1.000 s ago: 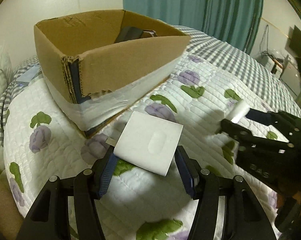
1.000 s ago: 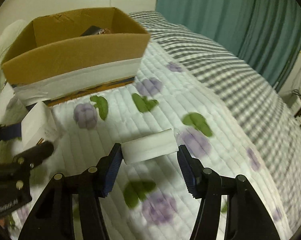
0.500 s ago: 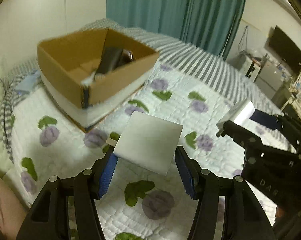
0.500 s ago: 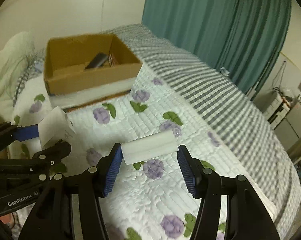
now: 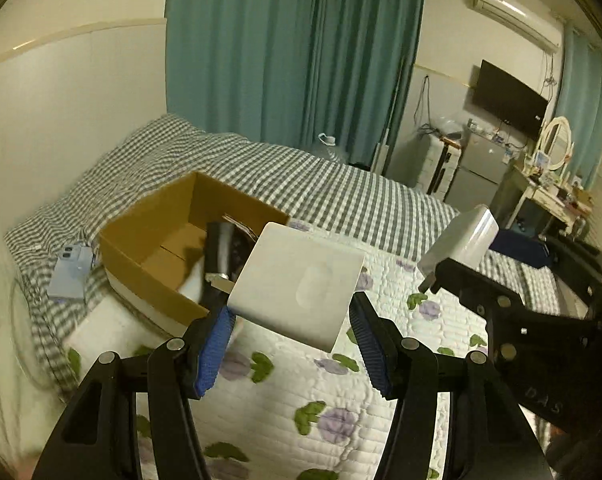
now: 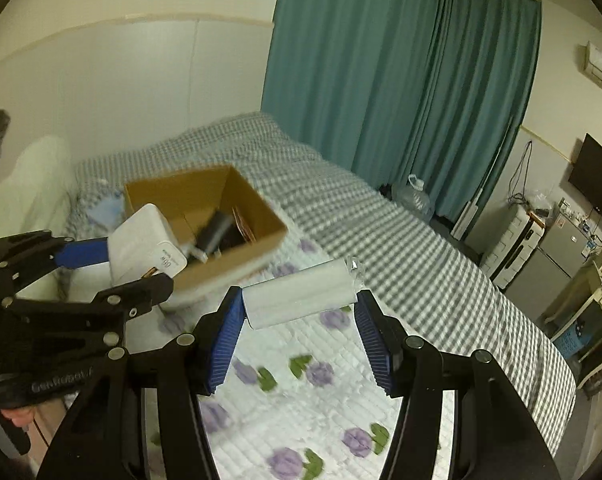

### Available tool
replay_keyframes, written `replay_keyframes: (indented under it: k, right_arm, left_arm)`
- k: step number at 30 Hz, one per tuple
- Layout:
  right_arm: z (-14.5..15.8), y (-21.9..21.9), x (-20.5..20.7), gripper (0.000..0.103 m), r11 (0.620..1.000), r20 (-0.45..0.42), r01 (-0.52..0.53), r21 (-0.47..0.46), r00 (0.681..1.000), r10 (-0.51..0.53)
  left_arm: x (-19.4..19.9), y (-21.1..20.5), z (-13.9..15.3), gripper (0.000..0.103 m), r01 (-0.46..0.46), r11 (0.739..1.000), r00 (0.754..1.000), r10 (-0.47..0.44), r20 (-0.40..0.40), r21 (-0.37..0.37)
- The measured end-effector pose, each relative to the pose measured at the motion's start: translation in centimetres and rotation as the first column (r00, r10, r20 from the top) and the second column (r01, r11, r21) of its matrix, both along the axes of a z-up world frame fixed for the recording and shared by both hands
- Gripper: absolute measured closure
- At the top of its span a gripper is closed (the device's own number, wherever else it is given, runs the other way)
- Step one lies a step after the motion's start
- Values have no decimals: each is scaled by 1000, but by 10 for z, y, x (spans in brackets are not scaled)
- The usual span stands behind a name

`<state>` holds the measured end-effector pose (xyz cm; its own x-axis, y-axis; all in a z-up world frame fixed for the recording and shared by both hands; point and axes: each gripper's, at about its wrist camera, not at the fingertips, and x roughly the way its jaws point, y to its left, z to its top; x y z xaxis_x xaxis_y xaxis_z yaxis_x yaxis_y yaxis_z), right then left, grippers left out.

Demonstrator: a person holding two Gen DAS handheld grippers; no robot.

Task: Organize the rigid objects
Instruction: 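Lower the block and charger into the cardboard box and release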

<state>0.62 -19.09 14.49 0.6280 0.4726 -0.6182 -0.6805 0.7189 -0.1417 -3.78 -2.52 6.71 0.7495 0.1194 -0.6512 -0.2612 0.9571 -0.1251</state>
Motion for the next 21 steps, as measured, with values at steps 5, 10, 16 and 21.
replay_keyframes:
  k: [5, 10, 16, 21]
  right_arm:
    - [22, 33, -6, 47, 998, 8, 2, 59, 1000, -2]
    - [22, 68, 2, 47, 995, -20, -9, 99, 1000, 11]
    - [-9, 112, 23, 47, 993, -74, -16, 116, 997, 24]
    - [-49, 144, 52, 47, 995, -139, -18, 102, 990, 32]
  left_arm:
    - [10, 35, 18, 44, 42, 999, 999, -42, -21, 9]
    - [23, 67, 19, 44, 55, 995, 998, -54, -14, 83]
    - [53, 107, -5, 43, 98, 991, 994, -94, -52, 88]
    - [81, 133, -38, 43, 105, 986, 991, -93, -99, 125]
